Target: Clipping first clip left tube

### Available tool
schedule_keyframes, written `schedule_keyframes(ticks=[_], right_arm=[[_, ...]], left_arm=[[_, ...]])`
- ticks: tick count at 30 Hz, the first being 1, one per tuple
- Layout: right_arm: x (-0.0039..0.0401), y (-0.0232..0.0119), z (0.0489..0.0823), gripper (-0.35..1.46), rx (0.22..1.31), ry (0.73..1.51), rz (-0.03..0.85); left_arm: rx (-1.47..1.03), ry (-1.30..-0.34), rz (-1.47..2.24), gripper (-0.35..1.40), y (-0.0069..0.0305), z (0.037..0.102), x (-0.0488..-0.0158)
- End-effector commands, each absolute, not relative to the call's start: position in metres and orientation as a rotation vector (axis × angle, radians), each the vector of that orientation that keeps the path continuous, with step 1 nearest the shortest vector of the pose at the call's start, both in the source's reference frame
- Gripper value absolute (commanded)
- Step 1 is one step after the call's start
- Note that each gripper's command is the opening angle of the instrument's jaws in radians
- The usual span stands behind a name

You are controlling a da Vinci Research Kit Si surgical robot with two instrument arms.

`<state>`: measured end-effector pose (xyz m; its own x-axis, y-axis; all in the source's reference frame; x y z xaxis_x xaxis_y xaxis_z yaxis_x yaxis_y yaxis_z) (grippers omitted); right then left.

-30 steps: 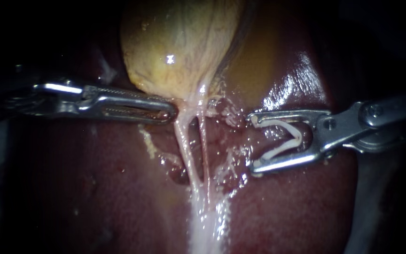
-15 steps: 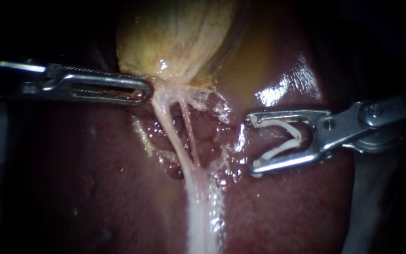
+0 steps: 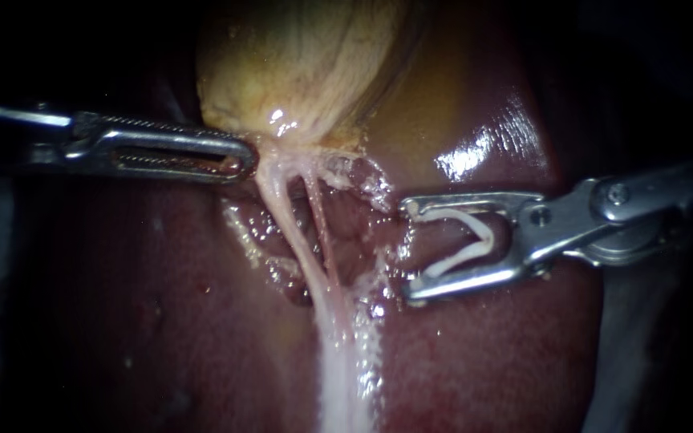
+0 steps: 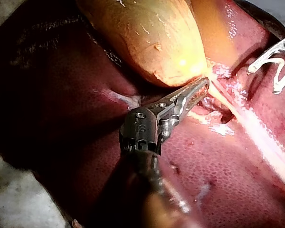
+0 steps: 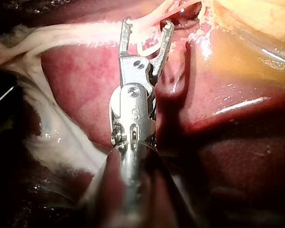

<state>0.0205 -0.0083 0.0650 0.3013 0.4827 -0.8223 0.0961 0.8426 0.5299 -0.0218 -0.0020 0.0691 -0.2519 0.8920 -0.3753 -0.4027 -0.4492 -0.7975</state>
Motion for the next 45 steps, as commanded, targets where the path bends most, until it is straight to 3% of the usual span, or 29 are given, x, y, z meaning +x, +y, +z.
schedule_keyframes(ticks=[1,14,45], right_arm=[[0.021,-0.0084,0.0651,0.5,0.543,1.253,0.274],[0.0249,-0.0088,0.0672,0.5,0.539,1.256,0.263],[0.0287,-0.0102,0.071,0.5,0.572,1.25,0.271]], left_arm=[[-1.058,-0.714,1.831,-0.35,-0.002,0.069,-0.0219],[-1.057,-0.712,1.83,-0.35,-0.0021,0.0688,-0.0221],[-1.055,-0.708,1.828,-0.35,-0.0023,0.0684,-0.0226]])
